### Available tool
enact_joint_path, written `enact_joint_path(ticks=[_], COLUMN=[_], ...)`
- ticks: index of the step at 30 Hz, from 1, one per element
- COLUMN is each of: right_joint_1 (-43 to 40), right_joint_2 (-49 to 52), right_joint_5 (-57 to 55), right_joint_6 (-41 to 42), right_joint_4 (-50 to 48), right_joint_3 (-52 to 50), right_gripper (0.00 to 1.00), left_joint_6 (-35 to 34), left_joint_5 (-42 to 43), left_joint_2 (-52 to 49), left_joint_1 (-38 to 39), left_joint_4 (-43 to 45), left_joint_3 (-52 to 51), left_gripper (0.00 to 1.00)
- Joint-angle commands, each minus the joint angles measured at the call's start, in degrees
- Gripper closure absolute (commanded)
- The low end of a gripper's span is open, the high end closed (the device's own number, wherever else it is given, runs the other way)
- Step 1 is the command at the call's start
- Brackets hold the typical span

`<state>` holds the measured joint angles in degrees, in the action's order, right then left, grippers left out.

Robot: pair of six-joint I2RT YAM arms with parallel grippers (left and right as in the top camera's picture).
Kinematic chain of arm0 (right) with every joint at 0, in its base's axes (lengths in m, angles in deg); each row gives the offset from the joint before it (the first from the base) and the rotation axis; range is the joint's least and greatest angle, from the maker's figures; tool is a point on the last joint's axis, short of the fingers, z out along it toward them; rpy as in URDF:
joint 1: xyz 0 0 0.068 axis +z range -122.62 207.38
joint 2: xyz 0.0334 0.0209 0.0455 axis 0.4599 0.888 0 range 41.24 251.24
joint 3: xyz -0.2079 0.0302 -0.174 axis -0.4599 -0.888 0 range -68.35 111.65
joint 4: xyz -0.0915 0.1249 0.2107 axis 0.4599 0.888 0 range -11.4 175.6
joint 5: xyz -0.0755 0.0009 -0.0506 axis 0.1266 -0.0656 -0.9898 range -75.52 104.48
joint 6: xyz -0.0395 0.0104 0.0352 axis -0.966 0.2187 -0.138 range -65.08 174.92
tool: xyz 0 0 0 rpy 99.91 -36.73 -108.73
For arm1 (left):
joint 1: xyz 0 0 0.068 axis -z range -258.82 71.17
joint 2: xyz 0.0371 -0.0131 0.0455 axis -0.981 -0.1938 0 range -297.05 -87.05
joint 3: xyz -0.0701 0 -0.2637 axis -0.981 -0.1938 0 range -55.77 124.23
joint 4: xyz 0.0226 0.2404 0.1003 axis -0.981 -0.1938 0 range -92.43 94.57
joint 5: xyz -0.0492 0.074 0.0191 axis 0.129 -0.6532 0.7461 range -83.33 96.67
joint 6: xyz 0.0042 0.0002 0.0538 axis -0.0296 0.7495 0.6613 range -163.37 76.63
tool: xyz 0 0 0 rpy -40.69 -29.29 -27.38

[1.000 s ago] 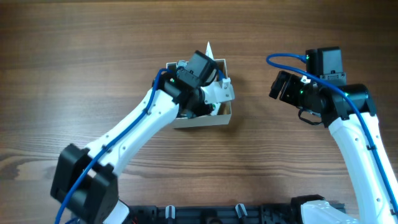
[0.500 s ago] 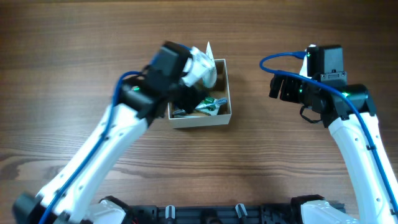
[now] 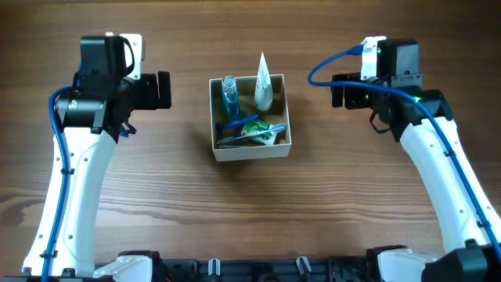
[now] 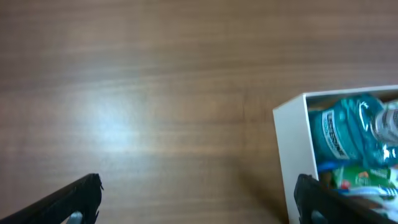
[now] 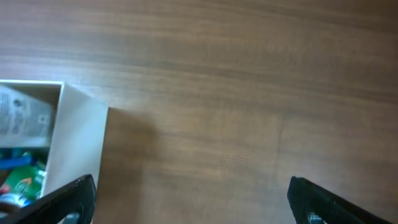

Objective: Pack container

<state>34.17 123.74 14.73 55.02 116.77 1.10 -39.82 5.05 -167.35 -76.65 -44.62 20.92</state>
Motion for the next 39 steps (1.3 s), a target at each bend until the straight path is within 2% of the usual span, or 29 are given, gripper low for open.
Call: enact_joint_path(ticks=[1, 5, 9, 13, 16, 33, 36, 39], right_joint_1=[-0.11, -0.11, -0.11, -0.11, -0.11, -0.11, -0.11, -0.13], right_joint_2=[-7.61, -19.78, -39.08, -55.58, -59.04, -60.00, -65.61, -77.37], right_joint_5=[1.77, 1.01, -0.61, -0.44, -0.37, -0.81, -1.29, -0.11], right_joint_6=[3.56, 3.96, 3.96, 6.75, 8.02, 5.92, 4.55, 4.55], right_joint_4=[1.42, 3.93, 3.19, 5.68, 5.62, 6.10, 6.86, 3.93], right_joint_3=[0.59, -2.78, -16.50, -28.35, -30.40, -30.49, -31.91, -40.09], right_gripper=[0.00, 0.00, 0.00, 0.00, 0.00, 0.00, 0.00, 0.00], left_joint_6=[0.24, -0.57, -7.65, -14.08, -14.51, -14.51, -14.51, -14.51], left_joint_5=[3.10, 5.51, 5.68, 5.70, 5.68, 5.68, 5.68, 5.68], left_joint_2=[4.85, 18.62, 38.95, 49.07, 48.98, 48.26, 48.26, 48.26], left_joint_1=[-0.44, -0.44, -0.44, -0.44, -0.44, -0.44, -0.44, -0.44], left_joint_4=[-2.95, 0.44, 6.36, 4.96, 4.52, 4.55, 4.55, 4.55], left_joint_3=[0.07, -8.11, -25.27, -35.71, -37.05, -37.05, -37.05, -37.05], left_gripper=[0.00, 0.00, 0.00, 0.00, 0.00, 0.00, 0.00, 0.00])
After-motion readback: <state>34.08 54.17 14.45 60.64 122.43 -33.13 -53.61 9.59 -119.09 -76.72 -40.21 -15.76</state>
